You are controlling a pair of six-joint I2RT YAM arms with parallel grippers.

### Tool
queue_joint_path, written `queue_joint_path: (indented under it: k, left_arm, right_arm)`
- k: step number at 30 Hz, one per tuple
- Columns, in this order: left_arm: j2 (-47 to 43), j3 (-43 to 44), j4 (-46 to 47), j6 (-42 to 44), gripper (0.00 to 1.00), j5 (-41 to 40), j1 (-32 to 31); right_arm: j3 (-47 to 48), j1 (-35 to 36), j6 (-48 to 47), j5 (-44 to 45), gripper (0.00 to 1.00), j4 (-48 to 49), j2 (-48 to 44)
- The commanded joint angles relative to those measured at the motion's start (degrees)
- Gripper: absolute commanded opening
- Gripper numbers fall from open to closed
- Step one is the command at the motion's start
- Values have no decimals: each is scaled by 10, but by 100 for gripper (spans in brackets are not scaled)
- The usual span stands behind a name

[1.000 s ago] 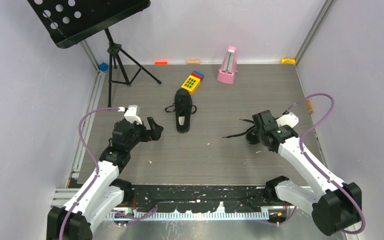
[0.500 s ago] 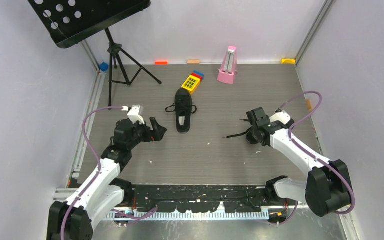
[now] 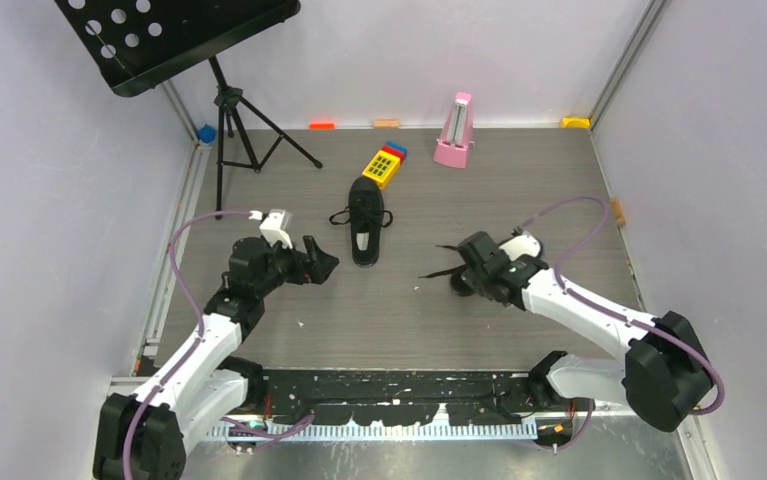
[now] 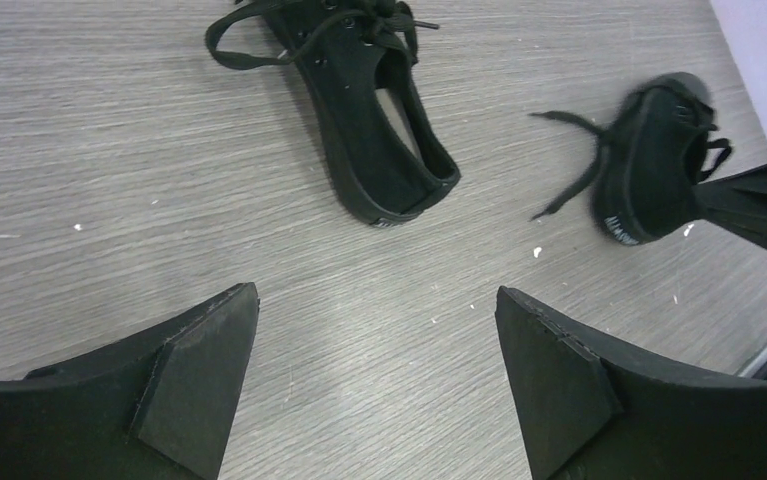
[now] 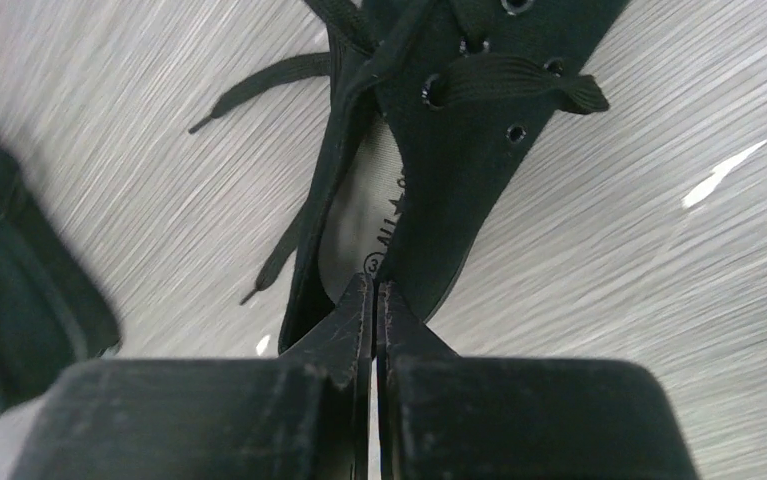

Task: Tie the shoes
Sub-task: Adjust the shoe at the center of the board.

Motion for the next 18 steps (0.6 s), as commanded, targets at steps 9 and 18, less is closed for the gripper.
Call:
queue_joint_path:
  k: [9,18]
  left_arm:
    - [50,1,105,9,86,97,-34]
    - [86,32,62,4,82,-61,-281]
  right_arm:
    - [197,150,17,-4,81,132,80]
    - [148,-73,-310,-116,78,81,-8]
